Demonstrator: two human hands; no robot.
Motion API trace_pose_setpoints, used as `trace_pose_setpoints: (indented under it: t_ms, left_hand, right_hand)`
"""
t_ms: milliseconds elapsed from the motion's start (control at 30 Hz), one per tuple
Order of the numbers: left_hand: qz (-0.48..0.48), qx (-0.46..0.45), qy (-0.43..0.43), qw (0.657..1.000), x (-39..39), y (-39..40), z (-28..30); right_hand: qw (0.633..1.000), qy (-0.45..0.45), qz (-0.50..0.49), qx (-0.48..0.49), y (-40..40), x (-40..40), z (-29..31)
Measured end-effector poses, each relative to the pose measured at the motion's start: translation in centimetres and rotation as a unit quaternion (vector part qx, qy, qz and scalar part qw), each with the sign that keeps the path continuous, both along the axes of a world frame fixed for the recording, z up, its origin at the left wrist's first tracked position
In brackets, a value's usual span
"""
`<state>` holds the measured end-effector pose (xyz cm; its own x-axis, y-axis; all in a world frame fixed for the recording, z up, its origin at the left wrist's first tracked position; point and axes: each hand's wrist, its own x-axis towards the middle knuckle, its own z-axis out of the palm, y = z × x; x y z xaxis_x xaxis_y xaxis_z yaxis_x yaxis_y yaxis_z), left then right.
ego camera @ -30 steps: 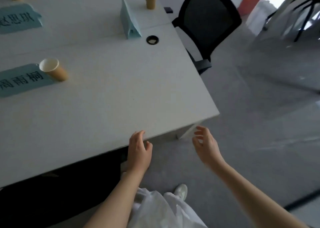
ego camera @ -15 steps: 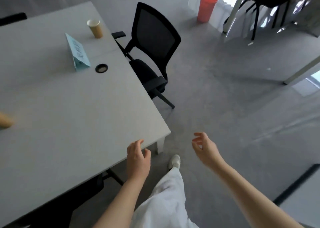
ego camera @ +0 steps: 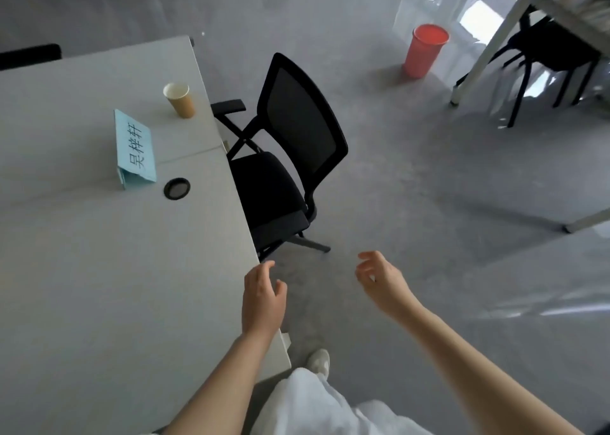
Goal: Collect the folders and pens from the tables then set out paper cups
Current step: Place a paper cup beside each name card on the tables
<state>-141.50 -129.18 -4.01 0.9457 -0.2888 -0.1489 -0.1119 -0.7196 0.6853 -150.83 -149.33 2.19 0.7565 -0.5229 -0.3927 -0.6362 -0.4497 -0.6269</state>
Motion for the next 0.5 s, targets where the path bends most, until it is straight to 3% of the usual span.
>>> trace_pose_setpoints:
  t_ms: [300, 500]
  left_hand:
    - [0.069, 0.014, 0.007, 0.997, 4.5, -8.5, -1.5]
    - [0.198, 0.01, 0.025, 0.98, 7.8, -17.1, -1.9]
  right_hand:
    - [0.997, 0.007, 0.062, 0.036, -9.1, 7.4, -1.1]
    - [0.986, -0.032, 0.16, 0.037, -18.8, 15.0, -1.0]
